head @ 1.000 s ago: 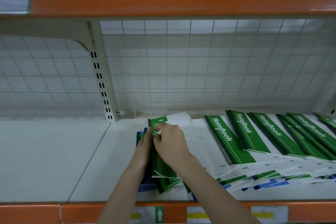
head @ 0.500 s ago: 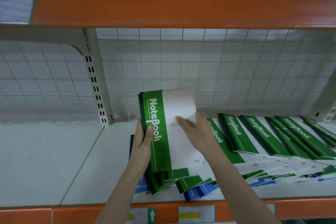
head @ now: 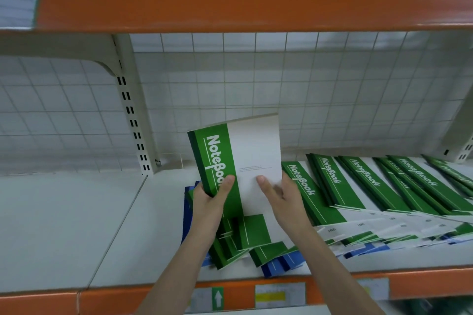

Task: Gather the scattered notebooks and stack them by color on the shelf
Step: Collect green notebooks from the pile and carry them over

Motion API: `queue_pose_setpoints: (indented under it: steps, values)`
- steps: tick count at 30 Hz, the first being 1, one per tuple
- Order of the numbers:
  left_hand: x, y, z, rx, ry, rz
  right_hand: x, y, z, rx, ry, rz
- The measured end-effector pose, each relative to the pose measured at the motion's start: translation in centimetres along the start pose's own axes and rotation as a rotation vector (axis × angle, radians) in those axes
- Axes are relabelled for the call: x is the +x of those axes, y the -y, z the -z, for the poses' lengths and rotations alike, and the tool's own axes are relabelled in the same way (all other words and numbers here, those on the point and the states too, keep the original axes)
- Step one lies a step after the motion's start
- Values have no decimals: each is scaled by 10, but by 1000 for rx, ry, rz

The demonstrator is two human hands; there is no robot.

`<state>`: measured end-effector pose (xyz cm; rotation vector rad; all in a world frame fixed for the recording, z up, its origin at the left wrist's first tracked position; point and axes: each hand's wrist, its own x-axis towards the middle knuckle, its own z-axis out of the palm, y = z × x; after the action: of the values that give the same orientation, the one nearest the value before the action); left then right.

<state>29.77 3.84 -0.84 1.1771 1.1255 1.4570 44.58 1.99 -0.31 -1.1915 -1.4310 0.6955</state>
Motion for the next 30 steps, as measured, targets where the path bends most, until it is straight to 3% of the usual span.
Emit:
queue_pose_setpoints:
  steps: [6, 10, 13, 19, 25, 30]
  values:
    - [11, -17, -7, 240, 133, -51, -1, 5, 19, -275, -73, -48]
    - [6, -27, -34, 374, 195, 77, -13, 9, 46, -146, -121, -180]
    - [-5, -33, -67, 472, 349, 111, -29, 7, 81, -78, -242, -339]
    - [-32, -29, -154, 340, 542, 243, -63, 3, 166, -118, -434, -540]
    - [-76, -22, -252, 413, 735, 253, -108, 6, 254, -158, -628, -715]
    - [-131, -18, -331, 391, 868, 291, -153, 1, 330, -97, -778, -740]
